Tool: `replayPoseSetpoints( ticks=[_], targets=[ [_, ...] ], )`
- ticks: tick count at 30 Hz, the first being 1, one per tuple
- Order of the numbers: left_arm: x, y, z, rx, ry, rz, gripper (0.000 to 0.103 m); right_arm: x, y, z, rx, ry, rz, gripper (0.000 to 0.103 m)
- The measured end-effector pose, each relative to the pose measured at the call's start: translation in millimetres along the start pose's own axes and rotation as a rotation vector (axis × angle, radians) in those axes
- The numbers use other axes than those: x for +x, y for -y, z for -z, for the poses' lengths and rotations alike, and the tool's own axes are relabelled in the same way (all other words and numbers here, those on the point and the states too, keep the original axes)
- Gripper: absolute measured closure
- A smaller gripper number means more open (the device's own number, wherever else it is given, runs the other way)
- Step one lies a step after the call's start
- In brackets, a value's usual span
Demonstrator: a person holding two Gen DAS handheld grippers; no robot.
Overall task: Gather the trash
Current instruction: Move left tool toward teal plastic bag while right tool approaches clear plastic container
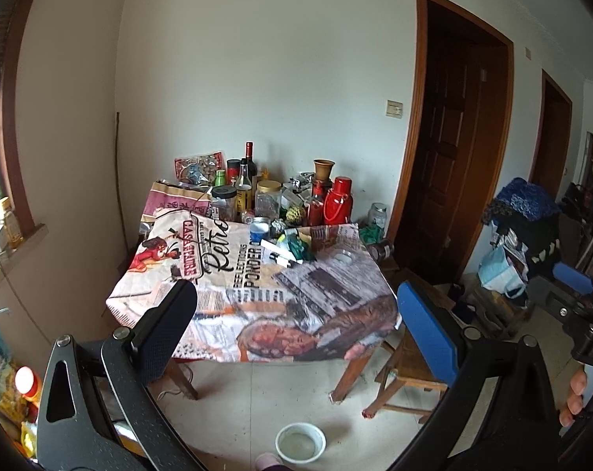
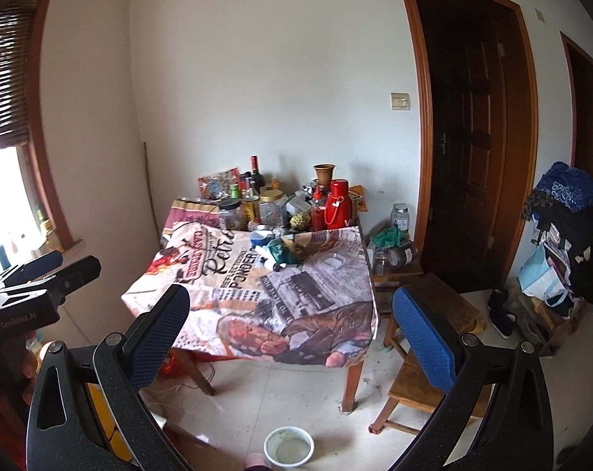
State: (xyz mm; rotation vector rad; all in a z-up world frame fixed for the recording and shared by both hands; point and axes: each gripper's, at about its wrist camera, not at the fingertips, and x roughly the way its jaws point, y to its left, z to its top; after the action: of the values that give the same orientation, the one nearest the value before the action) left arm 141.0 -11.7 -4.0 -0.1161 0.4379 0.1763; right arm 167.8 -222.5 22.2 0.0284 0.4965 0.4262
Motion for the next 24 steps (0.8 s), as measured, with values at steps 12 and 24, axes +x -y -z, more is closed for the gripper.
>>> replayPoseSetpoints(
  ticks=[12,24],
  targets=[
    [144.4,-47.0,-63.9,-0.01,-0.01,0.059,0.0,120.0,-6.0,-41.0,0.098,-0.071,0.113,0.0],
    [278.5,-48.5,-83.6,-0.001,-0.126,0.07,0.0,229.7,13.7,-50.0,0.142,-0.225,0.163,0.0]
  ],
)
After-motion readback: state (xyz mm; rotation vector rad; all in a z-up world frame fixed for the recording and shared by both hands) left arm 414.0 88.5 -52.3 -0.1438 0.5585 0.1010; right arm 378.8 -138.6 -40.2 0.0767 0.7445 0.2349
